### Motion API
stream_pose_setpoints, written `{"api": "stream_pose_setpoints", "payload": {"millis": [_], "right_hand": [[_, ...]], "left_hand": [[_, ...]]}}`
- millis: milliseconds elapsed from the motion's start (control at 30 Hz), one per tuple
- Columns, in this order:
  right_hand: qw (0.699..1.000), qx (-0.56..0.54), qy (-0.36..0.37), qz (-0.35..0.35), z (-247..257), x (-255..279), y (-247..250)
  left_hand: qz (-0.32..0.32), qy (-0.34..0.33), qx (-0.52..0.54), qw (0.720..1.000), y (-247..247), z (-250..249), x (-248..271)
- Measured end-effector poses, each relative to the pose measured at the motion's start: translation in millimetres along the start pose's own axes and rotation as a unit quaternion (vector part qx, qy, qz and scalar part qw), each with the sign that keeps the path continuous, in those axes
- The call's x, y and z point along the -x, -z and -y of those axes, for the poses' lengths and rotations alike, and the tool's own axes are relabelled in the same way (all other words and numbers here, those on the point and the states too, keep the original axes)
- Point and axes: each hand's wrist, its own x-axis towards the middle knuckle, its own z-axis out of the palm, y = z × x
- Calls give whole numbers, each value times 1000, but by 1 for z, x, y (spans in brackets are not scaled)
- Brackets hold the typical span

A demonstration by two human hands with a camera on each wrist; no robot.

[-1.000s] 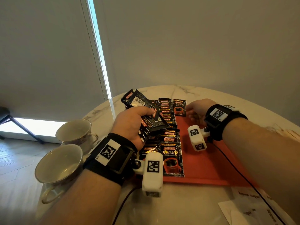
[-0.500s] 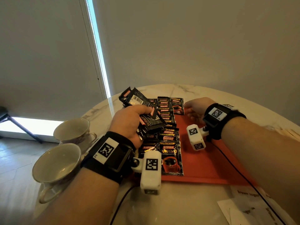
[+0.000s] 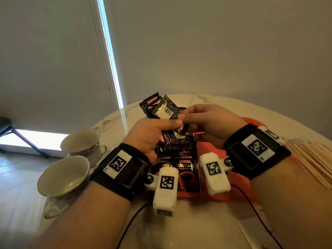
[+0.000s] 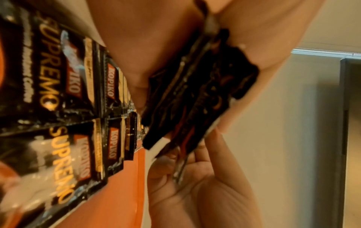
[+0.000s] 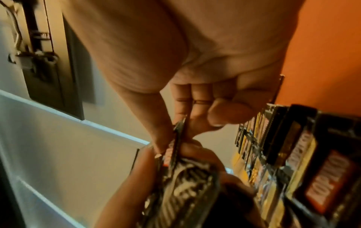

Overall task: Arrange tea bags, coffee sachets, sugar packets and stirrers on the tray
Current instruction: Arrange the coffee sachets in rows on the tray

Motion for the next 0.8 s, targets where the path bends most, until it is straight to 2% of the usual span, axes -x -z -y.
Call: {"api": "stream_pose_setpoints", "payload": {"millis": [100, 300, 433, 533, 600, 733, 800], "right_hand": [[999, -45, 24, -6, -5, 2, 0], [991, -106, 69, -36, 7, 4, 12], [977, -155, 132, -69, 9, 2, 18], [977, -119, 167, -57, 6, 0, 13], [981, -71, 171, -51, 3, 0, 9], [979, 18, 183, -87, -2, -1, 6], [980, 10, 172, -95, -1, -1, 6]], "left_hand": [[32, 1, 53, 998, -1, -3, 2], [12, -10, 109, 994, 2, -5, -1], [-13, -11, 111, 994, 5, -8, -2], [-25, -14, 84, 996, 4, -6, -3], [-10, -13, 82, 996, 2, -6, 0], [22, -5, 62, 998, 1, -7, 5], [20, -1, 24, 1000, 1, -6, 6]]}}
